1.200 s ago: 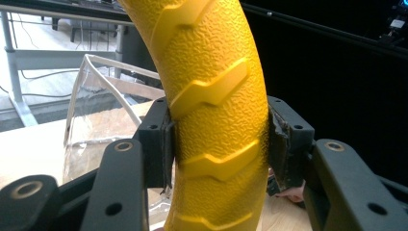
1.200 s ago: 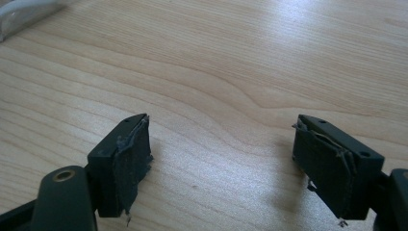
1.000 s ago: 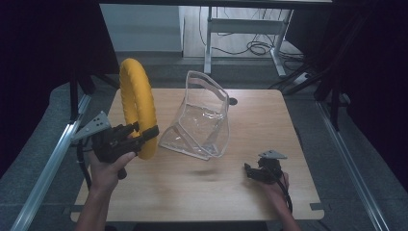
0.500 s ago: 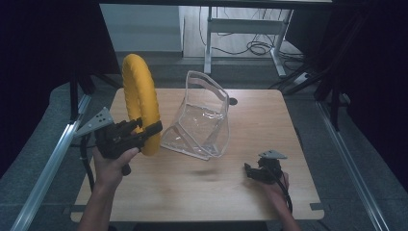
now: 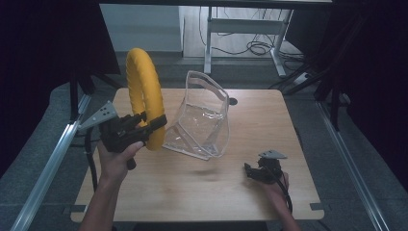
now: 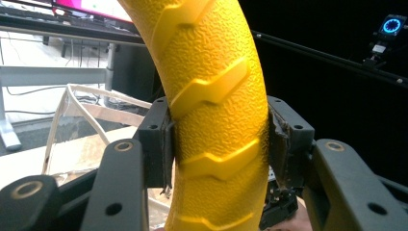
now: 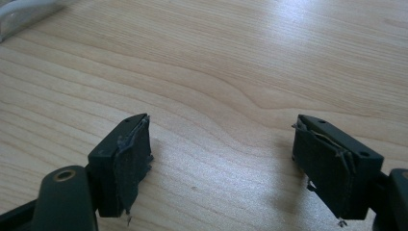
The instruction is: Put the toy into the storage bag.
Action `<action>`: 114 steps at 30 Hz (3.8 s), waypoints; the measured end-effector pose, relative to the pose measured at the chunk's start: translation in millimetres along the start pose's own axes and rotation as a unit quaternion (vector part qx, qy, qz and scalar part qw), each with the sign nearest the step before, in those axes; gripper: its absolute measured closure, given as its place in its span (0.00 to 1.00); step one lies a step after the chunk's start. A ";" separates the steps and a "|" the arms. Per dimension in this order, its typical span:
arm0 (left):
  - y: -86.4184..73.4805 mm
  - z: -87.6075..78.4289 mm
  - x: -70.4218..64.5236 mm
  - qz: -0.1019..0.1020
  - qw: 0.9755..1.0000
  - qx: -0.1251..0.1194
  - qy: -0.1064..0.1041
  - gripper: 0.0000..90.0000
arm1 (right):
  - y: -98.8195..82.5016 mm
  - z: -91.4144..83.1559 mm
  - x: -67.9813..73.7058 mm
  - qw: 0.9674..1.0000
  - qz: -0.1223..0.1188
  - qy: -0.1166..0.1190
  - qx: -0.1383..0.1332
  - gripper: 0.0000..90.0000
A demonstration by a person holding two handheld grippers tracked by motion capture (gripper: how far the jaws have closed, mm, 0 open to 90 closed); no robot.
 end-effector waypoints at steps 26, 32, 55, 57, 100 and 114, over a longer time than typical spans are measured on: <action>22.4 21.9 -18.4 0.016 1.000 -0.009 -0.014 0.56 | 0.4 0.6 -0.1 1.000 0.001 -0.001 -0.002 0.24; 31.6 31.8 -28.0 0.022 0.999 -0.013 -0.023 0.56 | 0.5 0.6 -0.1 1.000 0.002 0.000 -0.003 0.24; 53.7 54.3 -52.7 0.033 0.998 -0.022 -0.043 0.56 | 0.8 1.0 -0.4 1.000 0.000 -0.001 -0.004 0.24; 55.9 58.0 -58.1 0.033 0.998 -0.023 -0.047 0.56 | 0.8 0.9 -0.4 1.000 0.000 -0.001 -0.003 0.24; 33.6 128.6 -91.4 0.009 0.996 0.007 -0.092 0.56 | 0.8 0.8 -0.1 1.000 0.000 -0.001 -0.004 0.25; -0.8 146.7 -62.9 -0.031 0.996 0.038 -0.077 0.56 | 0.7 0.7 -0.1 1.000 -0.002 -0.001 -0.003 0.25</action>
Point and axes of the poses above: each handheld gripper's, and its own axes: z roughly forward along the jaws, y roughly out of its top, x roughly to its left, the point moved 6 cm from there along z, roughly forward along the jaws, and after that the axes turned 10 degrees about y, right-handed, at the moved point
